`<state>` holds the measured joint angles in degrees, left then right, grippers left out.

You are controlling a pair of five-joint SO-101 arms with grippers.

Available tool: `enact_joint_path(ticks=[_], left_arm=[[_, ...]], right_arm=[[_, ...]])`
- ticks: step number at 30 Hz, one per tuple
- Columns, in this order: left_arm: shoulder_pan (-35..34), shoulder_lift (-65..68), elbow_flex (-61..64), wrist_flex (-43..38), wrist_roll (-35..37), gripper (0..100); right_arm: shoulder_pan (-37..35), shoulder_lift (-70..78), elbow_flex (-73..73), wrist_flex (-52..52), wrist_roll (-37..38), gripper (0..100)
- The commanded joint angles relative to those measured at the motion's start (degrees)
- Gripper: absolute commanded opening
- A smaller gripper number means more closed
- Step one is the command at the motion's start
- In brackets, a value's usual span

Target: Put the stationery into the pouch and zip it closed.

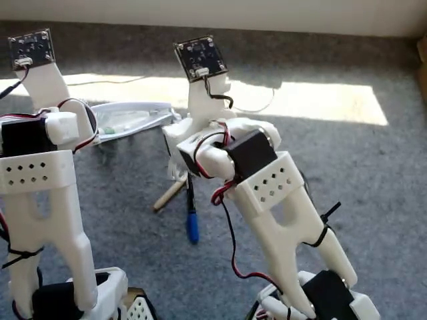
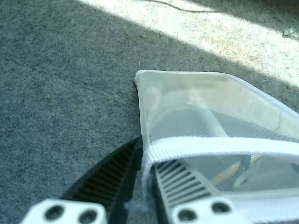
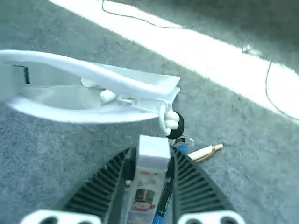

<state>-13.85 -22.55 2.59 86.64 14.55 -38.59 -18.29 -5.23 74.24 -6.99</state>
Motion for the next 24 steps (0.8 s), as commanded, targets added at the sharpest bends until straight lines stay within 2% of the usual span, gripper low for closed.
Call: enact_joint_path(ticks=[1,13,24], left_arm=[[1.1,-0.31,-1.54,-0.62,0.09,1],[0.84,-0.31,-1.45,-0.7,0.09,1],[0.84,-0.31,-1.45,-0.7,0.0,1]], right_arm=[[-1.27,-3.91,-1.63,-4.53,4.75,5.2],[-3.38,-5.32,-1.63,-17.36,13.19,5.2],[-3.47,-4.79,0.04,-32.13,13.45,5.2]])
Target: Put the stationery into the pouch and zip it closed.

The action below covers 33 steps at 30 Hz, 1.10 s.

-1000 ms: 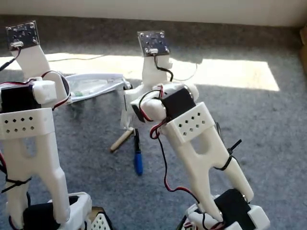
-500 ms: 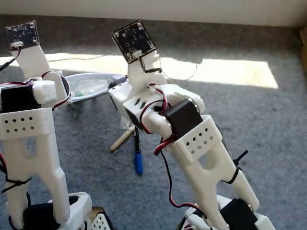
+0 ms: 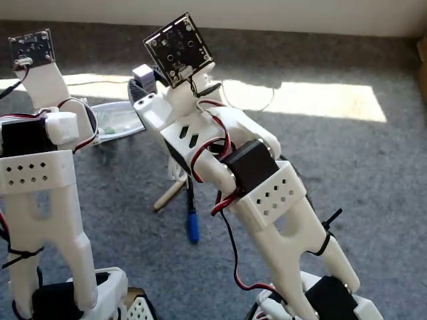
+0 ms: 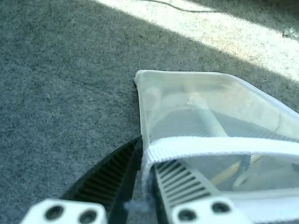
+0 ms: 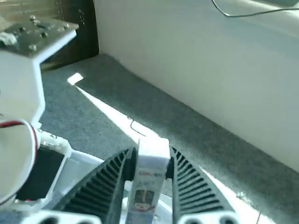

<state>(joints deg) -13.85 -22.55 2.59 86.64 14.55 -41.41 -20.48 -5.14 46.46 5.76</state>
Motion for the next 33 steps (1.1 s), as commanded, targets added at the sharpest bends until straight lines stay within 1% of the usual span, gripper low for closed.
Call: enact_joint_path(ticks=[1,9,17,19,23,25,27,33], left_arm=[[0.84,-0.31,-1.45,-0.7,0.0,1],[0.75,-0.31,-1.45,-0.7,-0.09,1],[0.75,-0.31,-1.45,-0.7,-0.09,1],[0.75,-0.31,-1.45,-0.7,-0.09,1],[0.75,-0.31,-1.45,-0.7,-0.09,1],[0.75,-0.31,-1.45,-0.7,-0.09,1],[0.75,-0.31,-1.45,-0.7,-0.09,1],[0.75,-0.31,-1.63,-0.79,0.09,1]], right_arm=[[-0.66,-2.86,1.1,-5.76,0.7,5.2],[-2.95,-3.3,13.76,-15.96,0.7,5.2],[-4.26,-3.3,20.7,-24.57,1.05,5.2],[-4.26,-3.3,22.9,-26.77,4.48,5.2],[-4.35,-3.65,27.91,-30.73,16.0,5.2],[-4.35,-5.67,30.64,-31.69,19.6,5.2],[-4.62,-8.66,33.89,-31.78,21.01,5.2],[-4.26,-14.73,40.75,-31.69,21.19,5.2]])
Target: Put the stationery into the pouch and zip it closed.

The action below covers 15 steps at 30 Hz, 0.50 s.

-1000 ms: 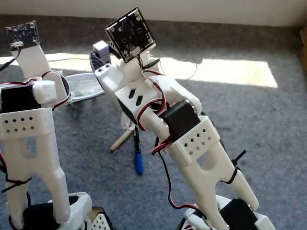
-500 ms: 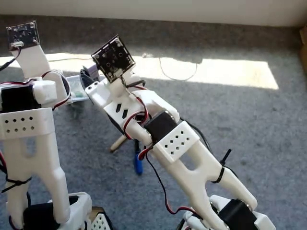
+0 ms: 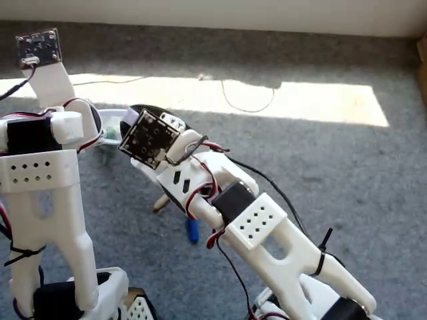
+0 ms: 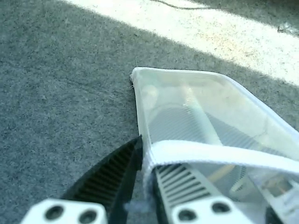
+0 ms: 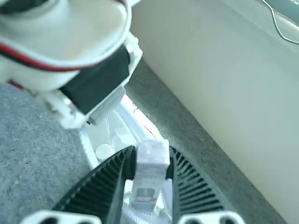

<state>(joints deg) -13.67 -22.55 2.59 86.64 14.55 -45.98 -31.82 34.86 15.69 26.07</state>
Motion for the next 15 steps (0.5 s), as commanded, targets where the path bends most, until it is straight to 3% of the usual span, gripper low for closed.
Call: enact_joint_path(ticks=[1,10,15], left_arm=[[0.57,-0.31,-1.63,-0.79,0.09,1],[0.57,-0.31,-1.54,-0.79,0.09,1],[0.48,-0.31,-1.54,-0.88,0.09,1]], right_arm=[[0.31,-3.21,1.1,-0.92,0.7,5.2],[0.22,-1.45,1.01,2.51,0.62,5.9],[0.22,-1.63,-1.01,11.03,0.53,14.7]])
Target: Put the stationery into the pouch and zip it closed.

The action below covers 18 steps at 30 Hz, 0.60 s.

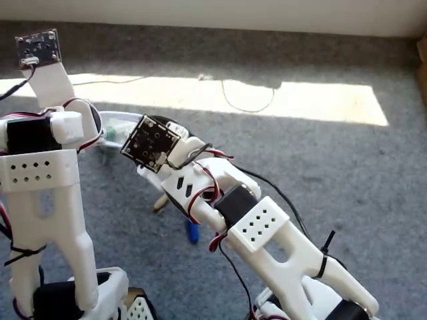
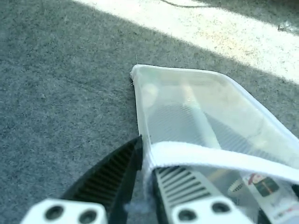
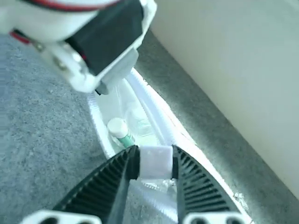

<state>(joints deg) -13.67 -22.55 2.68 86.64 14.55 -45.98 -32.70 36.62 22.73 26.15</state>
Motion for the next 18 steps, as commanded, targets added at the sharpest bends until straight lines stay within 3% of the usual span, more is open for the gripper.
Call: enact_joint_path(ticks=[1,8,18], left_arm=[[0.48,-0.31,-1.71,-0.88,0.09,1],[0.48,-0.31,-1.71,-1.05,0.09,1],[-3.82,-0.31,-2.07,-1.14,0.09,1]], right_arm=[[0.22,-0.48,-3.74,5.41,0.44,15.2],[0.31,-1.1,-10.86,11.91,-2.73,15.2],[7.87,-0.48,-32.31,36.35,-12.57,15.2]])
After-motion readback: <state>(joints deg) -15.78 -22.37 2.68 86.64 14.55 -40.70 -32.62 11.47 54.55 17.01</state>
